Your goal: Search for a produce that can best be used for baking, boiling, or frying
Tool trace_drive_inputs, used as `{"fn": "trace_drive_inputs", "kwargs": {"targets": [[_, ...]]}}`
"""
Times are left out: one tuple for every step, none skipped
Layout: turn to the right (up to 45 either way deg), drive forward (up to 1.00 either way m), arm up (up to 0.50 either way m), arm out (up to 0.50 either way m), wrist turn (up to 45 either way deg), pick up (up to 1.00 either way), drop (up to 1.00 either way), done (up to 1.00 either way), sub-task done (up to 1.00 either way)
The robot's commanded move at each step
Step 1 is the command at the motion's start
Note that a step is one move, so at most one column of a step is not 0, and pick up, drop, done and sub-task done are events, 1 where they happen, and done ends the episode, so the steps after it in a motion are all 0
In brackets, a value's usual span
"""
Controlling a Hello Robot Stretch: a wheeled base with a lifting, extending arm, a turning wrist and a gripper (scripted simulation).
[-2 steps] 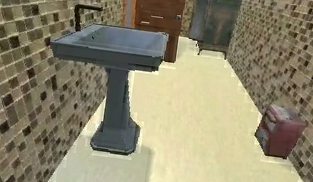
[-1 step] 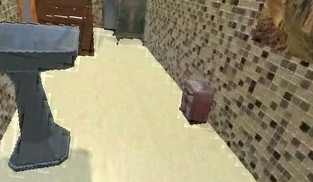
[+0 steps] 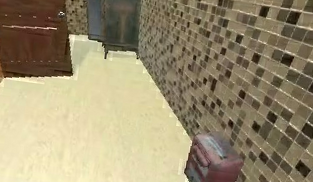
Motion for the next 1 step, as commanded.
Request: {"fn": "trace_drive_inputs", "kwargs": {"targets": [[9.0, 0.00, 0.00, 0.00, 0.0, 0.00, 0.00, 0.00, 0.00]]}}
